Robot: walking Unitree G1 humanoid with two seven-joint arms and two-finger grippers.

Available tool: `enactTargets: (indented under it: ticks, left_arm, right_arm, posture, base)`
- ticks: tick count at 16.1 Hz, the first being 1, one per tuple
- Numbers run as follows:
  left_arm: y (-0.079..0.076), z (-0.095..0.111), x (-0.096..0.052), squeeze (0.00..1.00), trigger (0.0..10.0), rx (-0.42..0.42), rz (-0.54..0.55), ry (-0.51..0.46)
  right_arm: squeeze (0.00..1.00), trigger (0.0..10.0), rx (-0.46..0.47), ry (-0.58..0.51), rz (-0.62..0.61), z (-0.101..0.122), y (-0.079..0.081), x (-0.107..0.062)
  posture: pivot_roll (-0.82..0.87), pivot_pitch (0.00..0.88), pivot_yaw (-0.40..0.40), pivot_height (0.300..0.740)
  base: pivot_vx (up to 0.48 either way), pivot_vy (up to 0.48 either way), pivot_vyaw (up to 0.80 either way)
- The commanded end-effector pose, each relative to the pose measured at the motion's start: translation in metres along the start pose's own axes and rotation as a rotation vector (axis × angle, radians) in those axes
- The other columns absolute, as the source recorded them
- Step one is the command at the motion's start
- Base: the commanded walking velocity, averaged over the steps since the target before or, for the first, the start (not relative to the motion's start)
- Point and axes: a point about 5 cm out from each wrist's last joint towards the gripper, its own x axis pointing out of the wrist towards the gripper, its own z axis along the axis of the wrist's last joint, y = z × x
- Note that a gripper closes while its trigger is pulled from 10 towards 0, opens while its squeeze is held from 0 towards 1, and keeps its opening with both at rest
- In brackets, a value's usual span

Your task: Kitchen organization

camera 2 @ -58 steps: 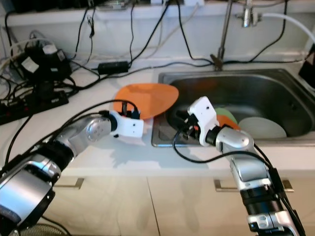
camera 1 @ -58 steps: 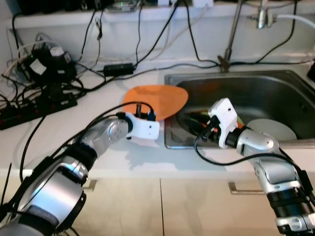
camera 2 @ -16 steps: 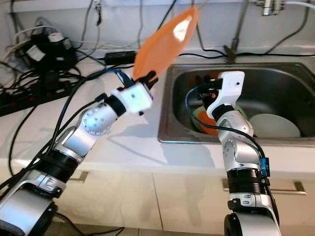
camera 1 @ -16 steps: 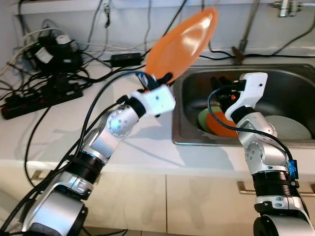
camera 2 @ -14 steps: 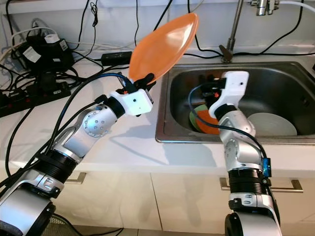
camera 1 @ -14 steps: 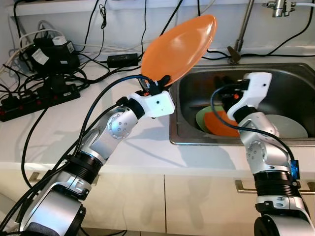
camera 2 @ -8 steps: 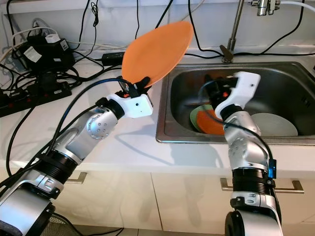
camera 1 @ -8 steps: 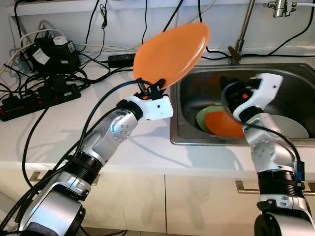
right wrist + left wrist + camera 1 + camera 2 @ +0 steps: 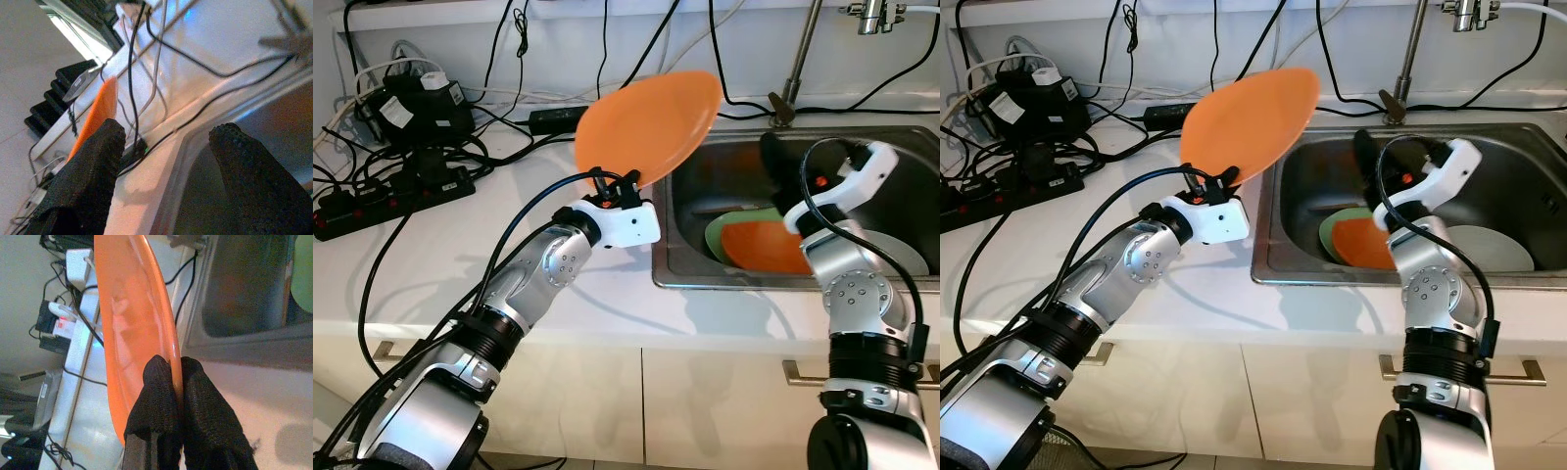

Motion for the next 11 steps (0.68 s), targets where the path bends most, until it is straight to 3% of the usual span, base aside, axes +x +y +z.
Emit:
enactTargets:
  ticks: [1,11]
  left_arm:
    - [0.011,0.006,0.001,0.0,10.0,0.021,0.054,-0.033]
    - [-0.007,0.015,0.002,0.0,10.0,0.033,-0.071,-0.091]
  right_arm:
    - [0.0,10.0,0.025,-0.008,0.046,0.006,0.013,0.005]
    - [0.0,10.0,0.065,0.03,0.087,-0.001,0.023,0.006]
  posture:
    - [0.0,0.0,0.083,0.74]
    - [0.01,0.0,0.083,0.74]
  base:
    - [0.0,0.0,0.0]
    - [0.0,0.0,0.0]
